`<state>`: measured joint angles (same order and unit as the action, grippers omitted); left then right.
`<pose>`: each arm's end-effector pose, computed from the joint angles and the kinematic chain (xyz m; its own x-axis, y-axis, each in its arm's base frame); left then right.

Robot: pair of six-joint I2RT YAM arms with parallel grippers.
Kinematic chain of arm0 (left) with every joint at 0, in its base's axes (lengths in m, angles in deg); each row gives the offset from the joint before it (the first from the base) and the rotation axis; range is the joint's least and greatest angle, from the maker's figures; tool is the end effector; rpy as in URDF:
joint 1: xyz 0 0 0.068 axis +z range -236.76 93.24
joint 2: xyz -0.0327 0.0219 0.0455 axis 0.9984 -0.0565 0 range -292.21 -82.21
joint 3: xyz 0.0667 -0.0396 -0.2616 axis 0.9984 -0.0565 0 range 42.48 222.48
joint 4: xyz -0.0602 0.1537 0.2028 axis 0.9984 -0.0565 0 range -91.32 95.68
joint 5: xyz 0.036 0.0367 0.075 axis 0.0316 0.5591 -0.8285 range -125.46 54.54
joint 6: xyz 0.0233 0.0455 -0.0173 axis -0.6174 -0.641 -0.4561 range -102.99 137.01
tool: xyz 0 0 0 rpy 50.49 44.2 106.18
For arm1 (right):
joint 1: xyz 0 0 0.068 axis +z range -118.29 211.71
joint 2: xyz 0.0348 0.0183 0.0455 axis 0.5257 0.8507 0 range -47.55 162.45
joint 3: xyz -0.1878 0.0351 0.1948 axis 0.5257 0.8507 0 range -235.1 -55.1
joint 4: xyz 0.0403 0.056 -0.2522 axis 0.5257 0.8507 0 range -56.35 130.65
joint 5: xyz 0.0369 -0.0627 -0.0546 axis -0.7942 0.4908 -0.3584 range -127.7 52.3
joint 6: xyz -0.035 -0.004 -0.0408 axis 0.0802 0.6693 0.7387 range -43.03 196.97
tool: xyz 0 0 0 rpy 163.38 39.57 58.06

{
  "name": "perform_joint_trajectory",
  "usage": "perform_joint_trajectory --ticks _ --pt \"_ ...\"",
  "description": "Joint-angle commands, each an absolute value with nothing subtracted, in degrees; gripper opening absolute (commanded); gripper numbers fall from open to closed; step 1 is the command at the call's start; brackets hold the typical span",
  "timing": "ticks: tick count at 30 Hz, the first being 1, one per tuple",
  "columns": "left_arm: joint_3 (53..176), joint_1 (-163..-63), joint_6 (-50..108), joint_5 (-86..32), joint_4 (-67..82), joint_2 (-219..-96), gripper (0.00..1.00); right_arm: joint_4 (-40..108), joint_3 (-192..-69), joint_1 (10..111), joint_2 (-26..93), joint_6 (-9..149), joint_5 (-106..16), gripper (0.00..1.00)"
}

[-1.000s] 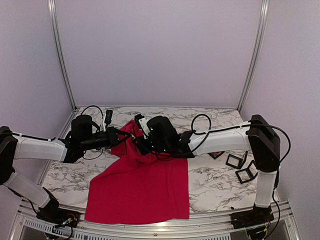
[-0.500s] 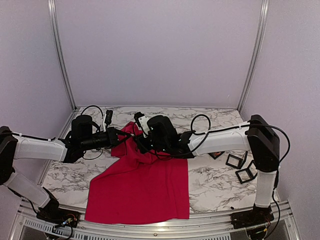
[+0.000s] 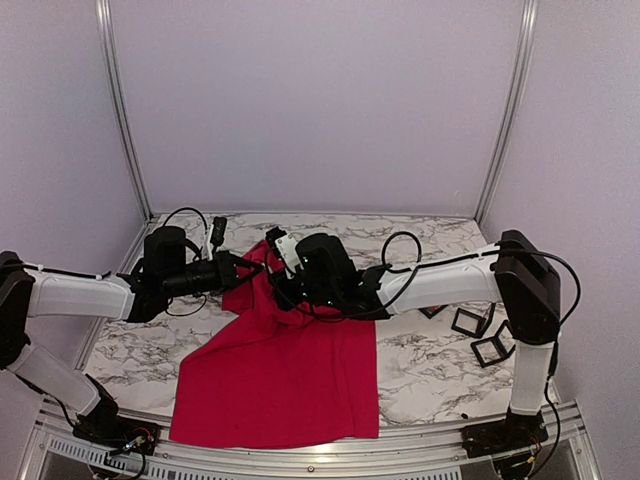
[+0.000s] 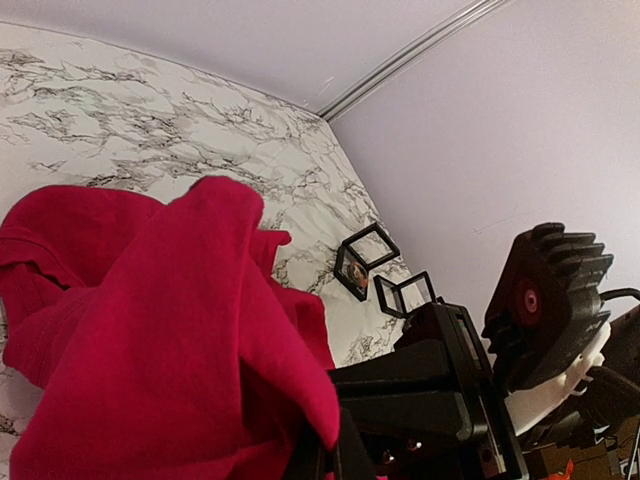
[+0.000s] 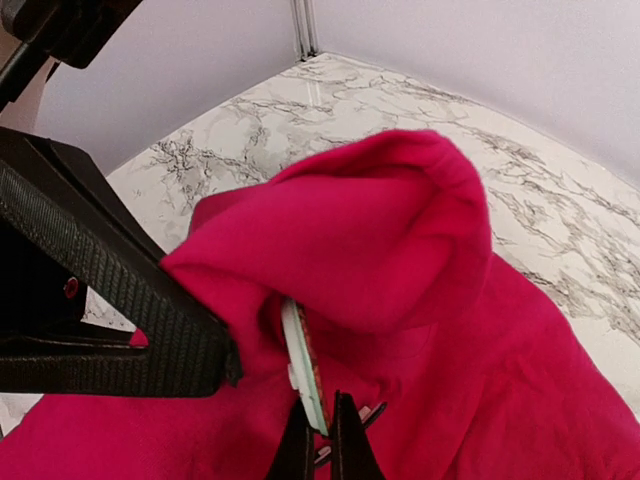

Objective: Remove the brooch from the garment
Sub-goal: Pick up the brooch from the flattened clothing.

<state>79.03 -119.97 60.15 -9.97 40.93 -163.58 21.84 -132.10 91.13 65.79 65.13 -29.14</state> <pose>0.2436 -0.1779 0.2267 -0.6822 -0.2910 -0.6707 0.5248 0.4438 -0.7264 0.2372 0.3906 0.2137 -0.3672 -0.2226 -0.9031 -0.7224 0.6798 0.1262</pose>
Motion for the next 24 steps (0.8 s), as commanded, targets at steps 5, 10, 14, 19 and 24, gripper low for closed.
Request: perform_joint_trajectory --ticks 5,10,14,19,24 --pt "82.93 -119.88 57.3 -9.03 37.68 -163.9 0.18 26.36 -134.12 91.56 62.86 65.18 -28.58 0.0" --pt "82.33 -120.35 55.84 -10.46 35.03 -162.26 0.44 32.4 -136.31 91.57 62.69 63.92 -27.58 0.0" --pt "82.87 -122.62 52.25 -13.71 29.43 -160.66 0.53 35.55 -137.1 91.57 62.69 63.2 -26.99 0.0" --pt "82.32 -124.67 50.9 -18.27 25.71 -160.24 0.42 35.5 -136.42 91.48 61.59 62.51 -27.83 0.0" --pt "82.86 -125.17 50.33 -21.82 23.16 -160.63 0.25 34.27 -134.55 90.58 60.05 61.86 -31.54 0.0"
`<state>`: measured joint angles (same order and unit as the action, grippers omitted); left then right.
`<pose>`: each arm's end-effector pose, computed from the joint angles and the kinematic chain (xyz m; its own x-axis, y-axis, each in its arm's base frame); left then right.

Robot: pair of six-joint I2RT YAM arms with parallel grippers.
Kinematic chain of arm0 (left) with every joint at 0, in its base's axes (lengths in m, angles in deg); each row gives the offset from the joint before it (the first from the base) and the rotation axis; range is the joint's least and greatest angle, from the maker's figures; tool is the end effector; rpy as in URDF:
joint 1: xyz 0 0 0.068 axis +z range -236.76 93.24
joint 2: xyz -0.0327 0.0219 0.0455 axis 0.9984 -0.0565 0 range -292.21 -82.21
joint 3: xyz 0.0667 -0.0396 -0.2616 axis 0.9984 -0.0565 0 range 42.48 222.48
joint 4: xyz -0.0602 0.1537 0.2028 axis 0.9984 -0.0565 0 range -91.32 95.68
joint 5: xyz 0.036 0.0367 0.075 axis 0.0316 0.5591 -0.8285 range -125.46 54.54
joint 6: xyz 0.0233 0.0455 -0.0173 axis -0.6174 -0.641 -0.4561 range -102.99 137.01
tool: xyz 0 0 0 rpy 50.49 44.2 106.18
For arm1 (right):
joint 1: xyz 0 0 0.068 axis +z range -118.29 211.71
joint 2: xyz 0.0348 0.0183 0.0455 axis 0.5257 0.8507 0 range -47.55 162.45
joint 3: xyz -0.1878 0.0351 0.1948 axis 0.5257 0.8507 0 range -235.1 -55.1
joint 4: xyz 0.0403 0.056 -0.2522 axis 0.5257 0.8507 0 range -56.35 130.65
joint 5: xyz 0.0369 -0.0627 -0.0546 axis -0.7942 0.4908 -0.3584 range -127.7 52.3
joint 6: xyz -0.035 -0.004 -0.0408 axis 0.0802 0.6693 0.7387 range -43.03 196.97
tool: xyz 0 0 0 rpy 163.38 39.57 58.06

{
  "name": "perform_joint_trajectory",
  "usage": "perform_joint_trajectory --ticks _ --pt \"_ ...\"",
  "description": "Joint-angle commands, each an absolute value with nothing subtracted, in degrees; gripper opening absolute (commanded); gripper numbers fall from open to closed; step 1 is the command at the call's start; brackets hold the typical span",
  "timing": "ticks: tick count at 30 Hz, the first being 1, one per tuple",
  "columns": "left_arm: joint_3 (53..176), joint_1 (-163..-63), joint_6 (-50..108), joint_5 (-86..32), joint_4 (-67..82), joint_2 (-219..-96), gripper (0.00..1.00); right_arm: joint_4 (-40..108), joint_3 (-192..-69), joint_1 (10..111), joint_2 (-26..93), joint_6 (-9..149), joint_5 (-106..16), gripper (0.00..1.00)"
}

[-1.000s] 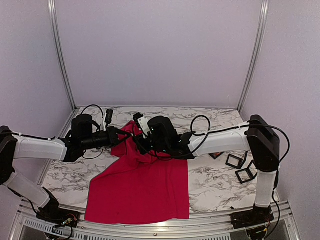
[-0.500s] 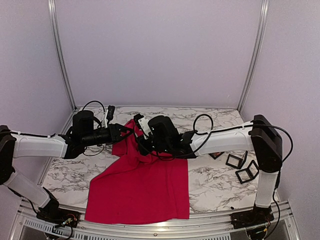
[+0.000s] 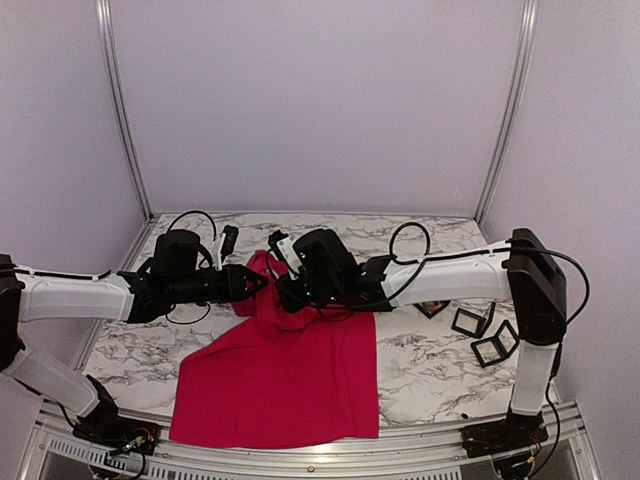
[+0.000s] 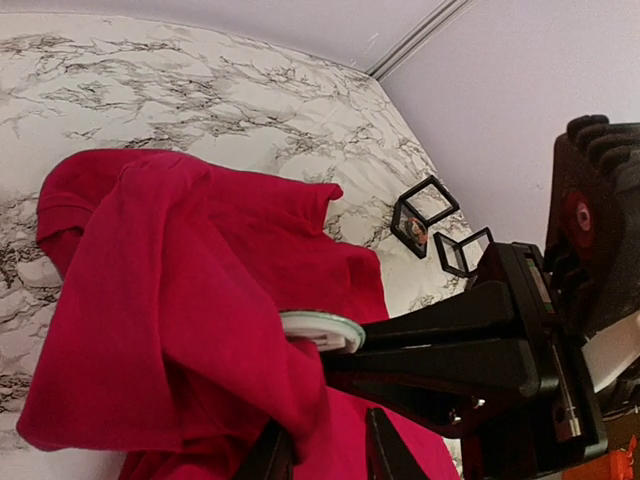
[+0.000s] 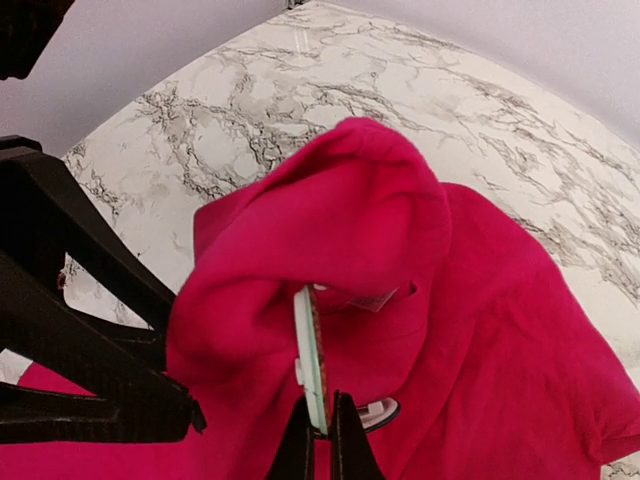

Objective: Remove the brooch from the garment
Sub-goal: Pick up the brooch from the flattened clothing, then pass from the right arm to the left

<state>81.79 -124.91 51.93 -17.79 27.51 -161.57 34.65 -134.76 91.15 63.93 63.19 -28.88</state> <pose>0.2293 -0.1939 0.2275 -0.6682 -0.1686 -0.7246 0.5279 0.5789 -0.6215 0.2328 0.3831 0.2218 -0.4547 -0.3071 -0.8360 -0.6971 0.7069 0.1195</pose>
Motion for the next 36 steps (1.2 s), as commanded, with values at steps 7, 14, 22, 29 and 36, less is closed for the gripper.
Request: perform_joint_trajectory --ticks 7,14,22,29,36 --pt "82.67 -125.26 52.23 -23.32 23.07 -160.62 0.06 27.9 -129.21 89.6 56.67 62.55 -35.58 0.0" --pt "80.91 -125.26 49.55 -21.14 22.5 -155.49 0.12 22.67 -125.71 88.92 54.41 63.99 -40.59 0.0" --pt "83.19 -125.26 41.64 -22.41 15.37 -147.57 0.23 16.78 -122.33 88.12 52.3 65.98 -44.87 0.0" --pt "91.06 -124.91 35.28 -22.05 11.3 -151.6 0.26 13.22 -121.17 88.86 50.2 70.61 -46.81 0.0" --pt "95.86 -122.17 27.31 -14.55 7.02 -151.18 0.3 8.83 -118.83 88.84 47.68 72.86 -52.4 0.0"
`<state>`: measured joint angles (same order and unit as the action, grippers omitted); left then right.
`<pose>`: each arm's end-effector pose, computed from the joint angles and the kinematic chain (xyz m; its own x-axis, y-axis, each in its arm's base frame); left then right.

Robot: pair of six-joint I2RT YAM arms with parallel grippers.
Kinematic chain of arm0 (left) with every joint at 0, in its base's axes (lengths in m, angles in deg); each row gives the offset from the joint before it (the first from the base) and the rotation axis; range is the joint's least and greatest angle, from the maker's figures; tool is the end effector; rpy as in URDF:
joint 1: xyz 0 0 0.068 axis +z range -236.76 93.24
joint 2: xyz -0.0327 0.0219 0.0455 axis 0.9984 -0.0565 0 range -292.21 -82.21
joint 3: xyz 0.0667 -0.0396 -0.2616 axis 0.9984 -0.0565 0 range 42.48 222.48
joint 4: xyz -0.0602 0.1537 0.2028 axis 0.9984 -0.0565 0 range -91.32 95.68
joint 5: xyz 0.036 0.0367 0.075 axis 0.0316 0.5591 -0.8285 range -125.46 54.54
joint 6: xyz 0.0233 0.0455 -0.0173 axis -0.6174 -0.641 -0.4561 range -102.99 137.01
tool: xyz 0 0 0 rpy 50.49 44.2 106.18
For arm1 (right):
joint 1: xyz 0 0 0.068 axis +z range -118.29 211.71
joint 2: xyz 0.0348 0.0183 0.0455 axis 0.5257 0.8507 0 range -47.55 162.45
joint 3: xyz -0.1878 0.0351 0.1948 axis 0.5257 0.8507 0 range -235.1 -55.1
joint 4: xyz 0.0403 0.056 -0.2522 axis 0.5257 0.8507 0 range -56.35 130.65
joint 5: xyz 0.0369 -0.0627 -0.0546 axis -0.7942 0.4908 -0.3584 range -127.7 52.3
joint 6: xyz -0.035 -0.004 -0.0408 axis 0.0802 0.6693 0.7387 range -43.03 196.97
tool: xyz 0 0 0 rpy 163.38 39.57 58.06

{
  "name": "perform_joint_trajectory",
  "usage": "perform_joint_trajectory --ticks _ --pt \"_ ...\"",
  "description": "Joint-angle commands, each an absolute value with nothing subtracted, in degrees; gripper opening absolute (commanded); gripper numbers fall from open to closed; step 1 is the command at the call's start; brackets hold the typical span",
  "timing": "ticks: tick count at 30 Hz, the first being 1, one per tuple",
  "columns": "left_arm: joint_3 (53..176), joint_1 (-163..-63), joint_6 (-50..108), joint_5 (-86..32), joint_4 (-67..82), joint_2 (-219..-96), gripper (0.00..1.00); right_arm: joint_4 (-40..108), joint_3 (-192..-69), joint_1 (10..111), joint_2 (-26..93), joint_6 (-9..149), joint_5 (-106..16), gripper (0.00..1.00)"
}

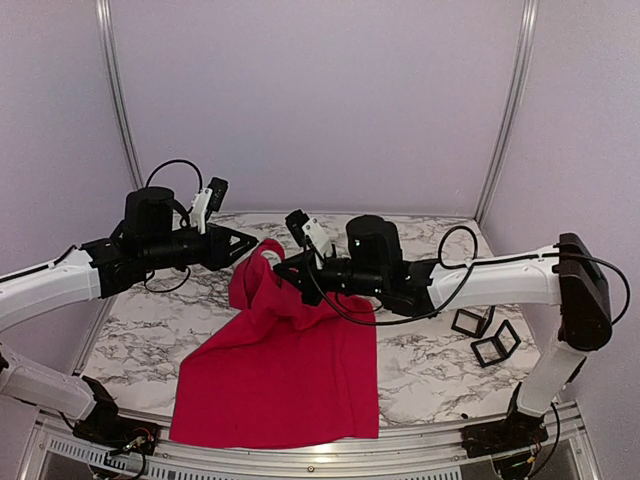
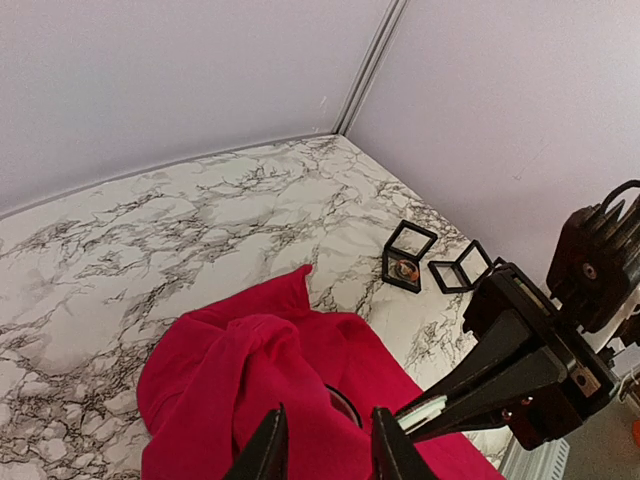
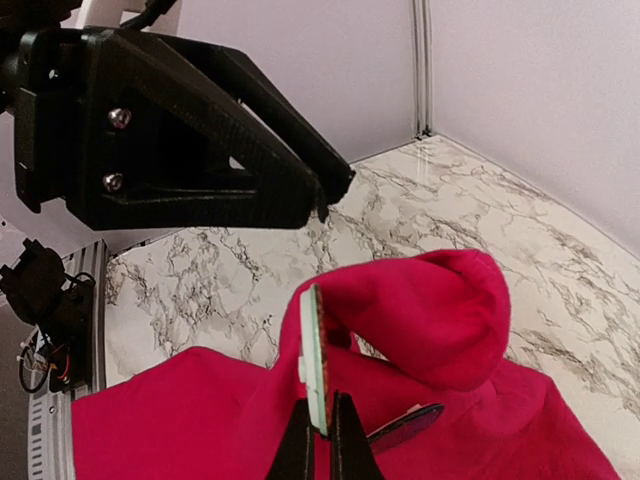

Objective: Remove the brooch from the garment
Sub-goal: Pass from the right arm to the left

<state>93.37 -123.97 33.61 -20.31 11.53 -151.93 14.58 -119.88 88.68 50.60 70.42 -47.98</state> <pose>0.2217 -0.1801 0.3145 -0.3960 -0.0454 -0.9171 0.7027 0.6279 -0.3345 0.2132 0.3393 0.2633 -0.2386 -0.1610 -0.9577 -0.8978 0.4124 0.1543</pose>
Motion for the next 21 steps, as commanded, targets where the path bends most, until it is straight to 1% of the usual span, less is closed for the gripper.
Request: perform_joint_trajectory --ticks 1,5,6,8,9,16,21 --pt "96.54 -121.88 25.94 -12.96 6.05 -150.94 0.3 7.83 -118.25 88.84 47.23 73.1 -52.98 0.0" --pt "99.64 -121.83 17.96 -11.01 -1.15 -150.48 0.36 6.79 -117.67 88.8 46.63 74.81 -54.3 0.0" --pt "100.28 -121.83 15.59 -11.17 -2.38 -150.38 0.41 6.76 -117.71 88.88 46.69 75.73 -54.27 0.0" --pt "101.05 -121.83 10.71 -11.81 -3.93 -150.1 0.48 6.21 -117.45 89.18 46.47 78.29 -53.77 0.0" --pt "101.17 -121.83 8.56 -12.03 -4.2 -149.83 0.48 5.63 -117.16 89.43 46.29 79.78 -53.09 0.0" --pt "99.9 -121.91 -7.64 -12.15 -3.24 -147.4 0.46 3.39 -116.28 90.51 46.34 87.93 -50.51 0.0" --pt "98.07 -122.0 -18.1 -10.4 -1.28 -145.31 0.39 2.63 -115.95 90.94 46.47 92.12 -50.08 0.0"
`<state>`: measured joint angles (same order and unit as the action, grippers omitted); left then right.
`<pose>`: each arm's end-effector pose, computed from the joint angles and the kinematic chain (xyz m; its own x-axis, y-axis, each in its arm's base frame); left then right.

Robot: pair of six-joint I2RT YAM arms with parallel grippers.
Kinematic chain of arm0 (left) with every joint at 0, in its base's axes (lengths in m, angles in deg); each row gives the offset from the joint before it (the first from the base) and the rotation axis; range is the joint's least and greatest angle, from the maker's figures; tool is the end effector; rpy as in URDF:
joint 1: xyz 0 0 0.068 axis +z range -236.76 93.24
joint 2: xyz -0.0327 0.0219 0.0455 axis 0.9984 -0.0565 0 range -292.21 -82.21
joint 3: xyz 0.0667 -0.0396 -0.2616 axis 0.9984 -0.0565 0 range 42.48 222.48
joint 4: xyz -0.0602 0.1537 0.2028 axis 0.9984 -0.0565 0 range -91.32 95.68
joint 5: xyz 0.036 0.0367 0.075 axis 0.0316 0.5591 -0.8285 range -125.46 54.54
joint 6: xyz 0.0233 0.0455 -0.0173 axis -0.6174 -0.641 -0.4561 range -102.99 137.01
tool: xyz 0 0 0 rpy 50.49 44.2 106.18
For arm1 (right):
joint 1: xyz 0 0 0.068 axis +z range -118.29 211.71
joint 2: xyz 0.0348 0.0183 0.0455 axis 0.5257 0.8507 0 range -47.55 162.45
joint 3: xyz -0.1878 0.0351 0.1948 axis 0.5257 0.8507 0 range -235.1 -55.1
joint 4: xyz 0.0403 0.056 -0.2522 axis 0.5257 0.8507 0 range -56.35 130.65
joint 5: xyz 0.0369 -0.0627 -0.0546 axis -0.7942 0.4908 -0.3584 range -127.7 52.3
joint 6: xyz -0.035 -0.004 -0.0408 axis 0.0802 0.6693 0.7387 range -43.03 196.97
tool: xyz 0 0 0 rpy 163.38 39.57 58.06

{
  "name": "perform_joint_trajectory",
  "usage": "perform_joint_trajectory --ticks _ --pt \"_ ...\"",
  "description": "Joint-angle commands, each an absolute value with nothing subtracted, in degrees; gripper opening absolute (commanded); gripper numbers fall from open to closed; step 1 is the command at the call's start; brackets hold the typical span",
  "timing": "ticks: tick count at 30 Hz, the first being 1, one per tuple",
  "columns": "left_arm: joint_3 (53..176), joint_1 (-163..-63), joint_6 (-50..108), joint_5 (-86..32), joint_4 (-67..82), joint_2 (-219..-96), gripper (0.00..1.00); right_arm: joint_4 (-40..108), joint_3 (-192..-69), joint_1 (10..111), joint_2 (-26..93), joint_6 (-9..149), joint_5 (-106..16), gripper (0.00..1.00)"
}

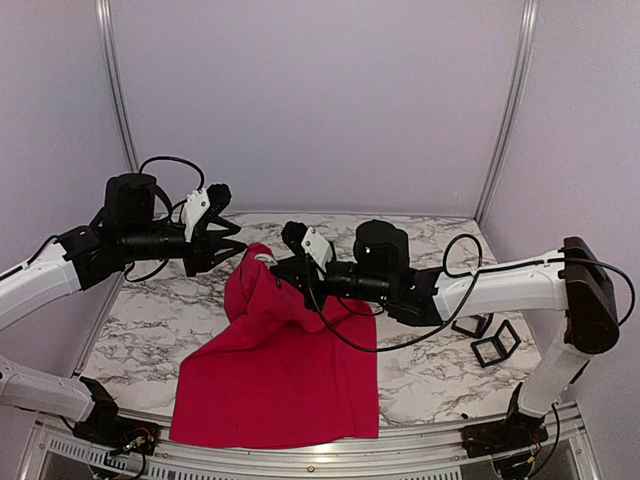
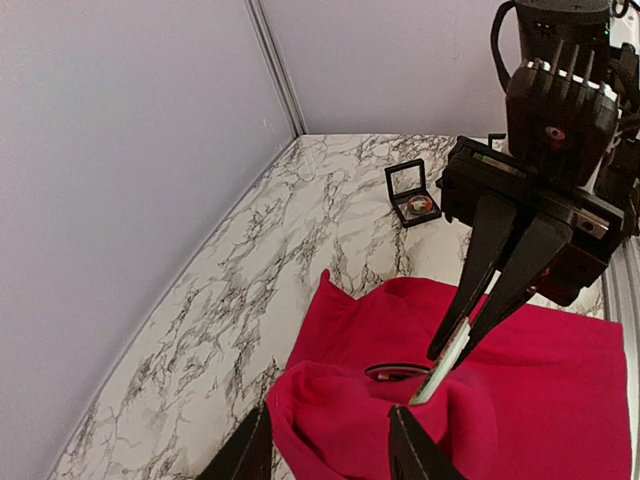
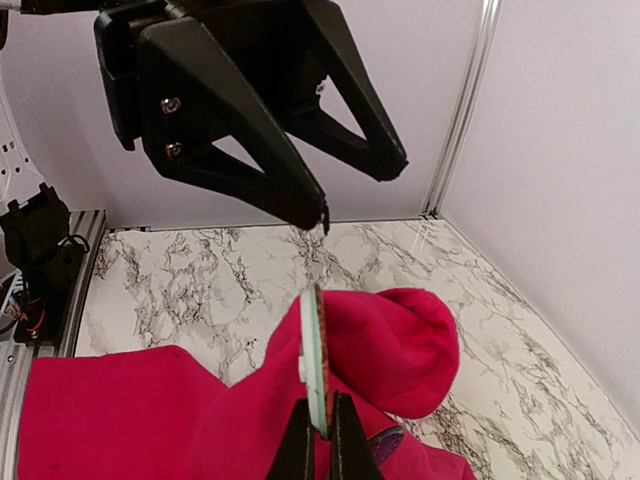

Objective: Remove the brooch from the garment
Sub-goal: Pass from the right arm to the left

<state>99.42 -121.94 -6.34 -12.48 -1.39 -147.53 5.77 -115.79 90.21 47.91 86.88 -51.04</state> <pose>0.2077 -0.1635 0.3486 0.1324 0.3532 -0.9261 0.8556 0.4309 0.2867 0.1961 0.3354 0.2729 0.1017 -0.1545 -0.9827 -0.9459 0.2909 -0.1436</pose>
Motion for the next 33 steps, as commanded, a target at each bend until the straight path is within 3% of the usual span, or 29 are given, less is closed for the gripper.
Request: perform_joint_trajectory --ticks 1,11,33 --pt "98.22 -122.01 -19.36 -10.22 -1.77 -145.19 0.38 2.77 -116.05 91.01 46.54 92.57 -49.64 0.0" --pt "104.43 -125.58 -25.79 -12.3 -10.46 -149.81 0.26 3.34 -116.92 91.64 46.96 95.5 -47.82 0.0" --pt "106.28 -127.81 -26.84 -13.97 -12.21 -152.17 0.17 4.99 -118.13 92.0 48.13 96.42 -47.72 0.0"
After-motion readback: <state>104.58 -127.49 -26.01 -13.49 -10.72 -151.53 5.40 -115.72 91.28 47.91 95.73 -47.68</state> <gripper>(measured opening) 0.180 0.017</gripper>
